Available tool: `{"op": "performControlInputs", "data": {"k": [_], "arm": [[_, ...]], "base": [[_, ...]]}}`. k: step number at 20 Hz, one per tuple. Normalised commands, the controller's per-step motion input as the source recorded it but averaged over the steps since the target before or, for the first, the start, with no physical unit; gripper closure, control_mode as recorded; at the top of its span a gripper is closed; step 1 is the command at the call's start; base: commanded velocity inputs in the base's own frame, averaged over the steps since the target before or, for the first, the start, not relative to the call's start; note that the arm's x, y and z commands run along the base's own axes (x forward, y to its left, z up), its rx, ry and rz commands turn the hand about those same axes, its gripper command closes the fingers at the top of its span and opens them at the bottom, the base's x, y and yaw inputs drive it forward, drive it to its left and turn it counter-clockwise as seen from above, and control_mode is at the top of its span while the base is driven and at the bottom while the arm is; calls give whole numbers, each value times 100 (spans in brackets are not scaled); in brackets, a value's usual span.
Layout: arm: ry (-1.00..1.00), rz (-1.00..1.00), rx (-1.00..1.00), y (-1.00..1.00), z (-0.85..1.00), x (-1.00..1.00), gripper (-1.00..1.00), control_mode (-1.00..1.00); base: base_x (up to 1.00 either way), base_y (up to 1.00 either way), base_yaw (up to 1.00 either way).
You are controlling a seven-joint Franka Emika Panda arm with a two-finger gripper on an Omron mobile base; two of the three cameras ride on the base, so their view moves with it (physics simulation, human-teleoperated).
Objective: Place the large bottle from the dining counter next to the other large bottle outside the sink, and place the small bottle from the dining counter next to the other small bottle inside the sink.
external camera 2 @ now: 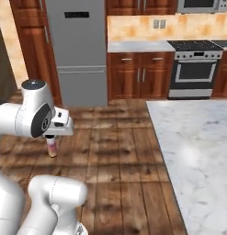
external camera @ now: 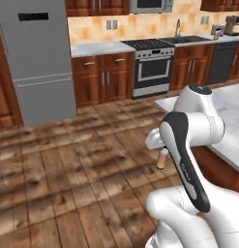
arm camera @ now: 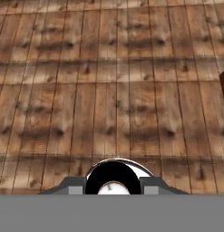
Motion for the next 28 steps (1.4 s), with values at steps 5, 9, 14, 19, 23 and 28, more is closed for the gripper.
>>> {"op": "performControlInputs", "data": {"k": [5, 9, 14, 19, 23, 28], "arm": [[0, 0, 0, 0, 0, 0, 100, 100], [0, 0, 0, 0, 0, 0, 100, 100], [0, 0, 0, 0, 0, 0, 100, 100], [0, 0, 0, 0, 0, 0, 100, 100], [0, 0, 0, 0, 0, 0, 100, 100], [0, 0, 0, 0, 0, 0, 100, 100]], "base": [[100, 67, -12], [100, 19, -7], [100, 0, -6], [100, 0, -9], [100, 0, -11], [100, 0, -10]]}}
